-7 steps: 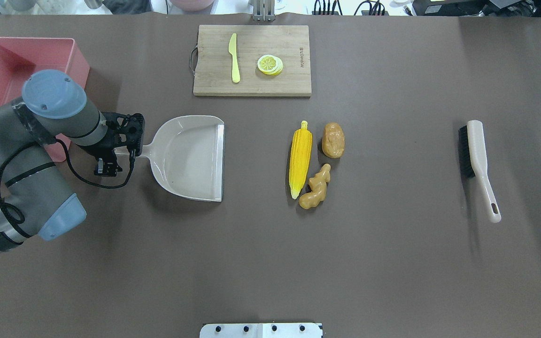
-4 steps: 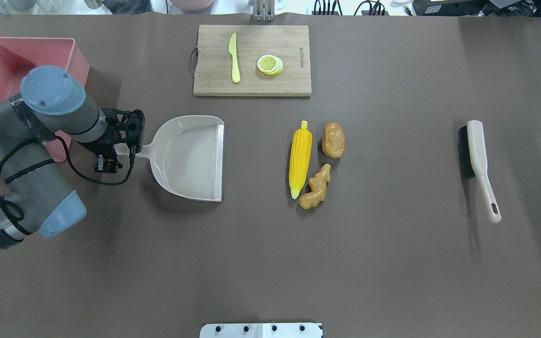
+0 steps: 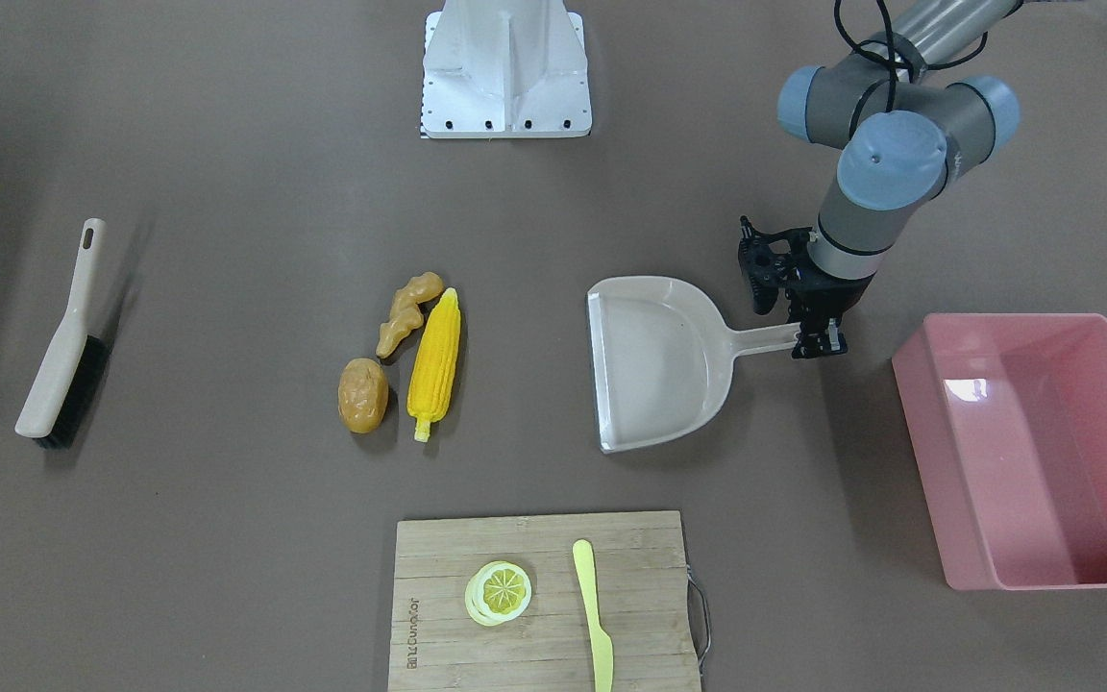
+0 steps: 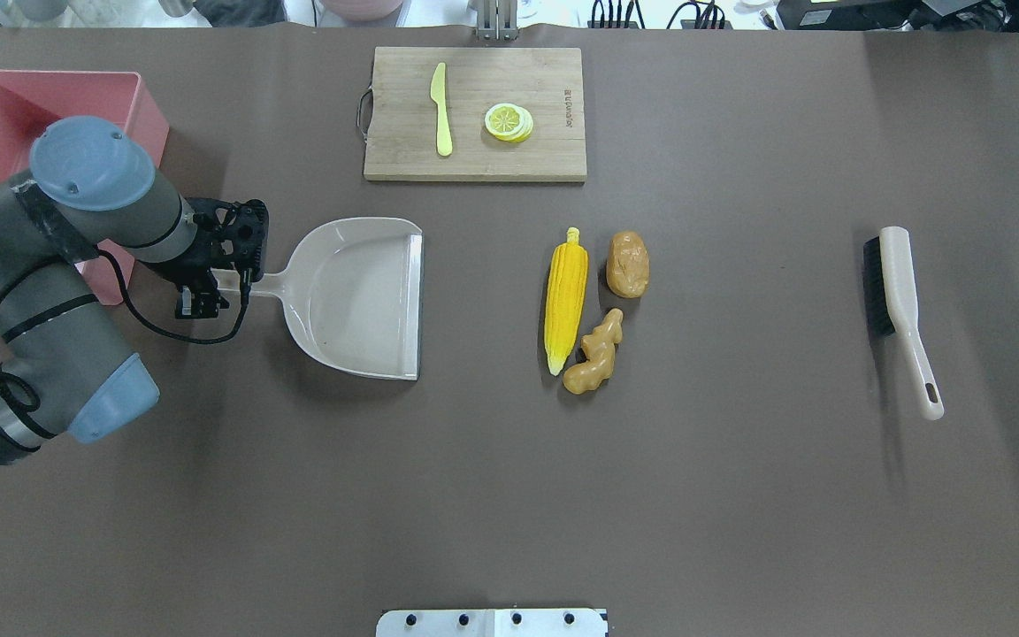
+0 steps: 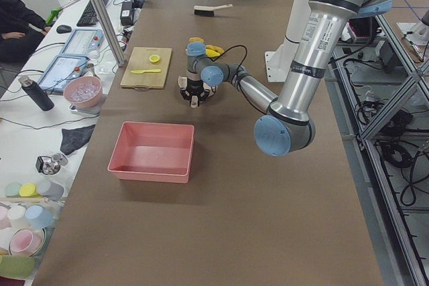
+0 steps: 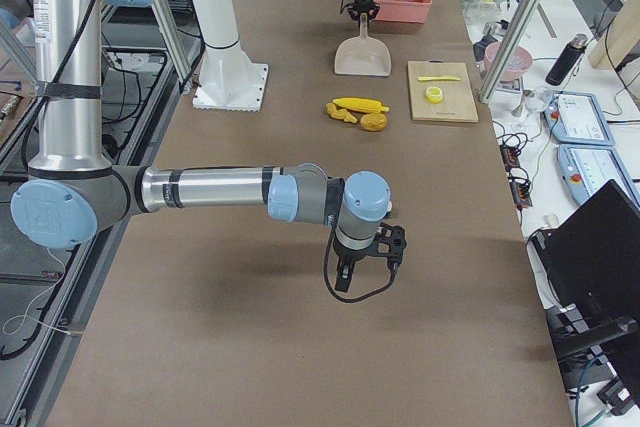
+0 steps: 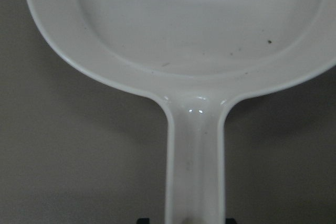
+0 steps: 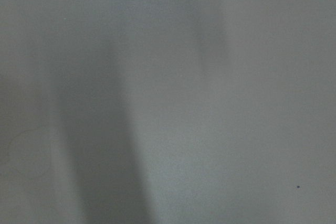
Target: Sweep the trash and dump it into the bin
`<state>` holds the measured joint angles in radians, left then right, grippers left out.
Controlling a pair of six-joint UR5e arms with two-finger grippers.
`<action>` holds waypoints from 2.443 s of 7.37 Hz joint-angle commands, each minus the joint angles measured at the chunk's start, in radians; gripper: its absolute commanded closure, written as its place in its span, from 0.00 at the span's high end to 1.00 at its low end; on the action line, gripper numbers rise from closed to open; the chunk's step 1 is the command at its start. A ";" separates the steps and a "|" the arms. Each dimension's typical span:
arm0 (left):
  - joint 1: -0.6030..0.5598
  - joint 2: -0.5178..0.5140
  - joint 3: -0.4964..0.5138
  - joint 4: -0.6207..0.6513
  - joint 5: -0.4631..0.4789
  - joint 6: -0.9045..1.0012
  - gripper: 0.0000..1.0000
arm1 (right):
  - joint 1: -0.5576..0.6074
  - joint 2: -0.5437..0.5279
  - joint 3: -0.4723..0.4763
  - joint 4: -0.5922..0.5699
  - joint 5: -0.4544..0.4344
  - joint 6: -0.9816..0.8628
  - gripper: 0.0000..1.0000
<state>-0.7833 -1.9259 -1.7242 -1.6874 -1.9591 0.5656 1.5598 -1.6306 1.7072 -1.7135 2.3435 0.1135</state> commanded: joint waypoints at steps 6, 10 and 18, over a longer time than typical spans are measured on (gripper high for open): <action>-0.028 0.007 -0.058 0.000 -0.006 -0.010 0.00 | -0.003 0.017 0.055 -0.043 0.062 -0.003 1.00; -0.036 0.004 -0.069 0.002 -0.003 -0.015 0.00 | -0.090 0.047 0.137 -0.032 0.151 0.126 1.00; -0.033 -0.011 -0.066 0.011 -0.003 -0.050 0.00 | -0.424 0.047 0.141 0.214 0.007 0.437 1.00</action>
<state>-0.8172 -1.9344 -1.7885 -1.6825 -1.9620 0.5269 1.1632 -1.5305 1.8505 -1.5879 2.3570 0.4959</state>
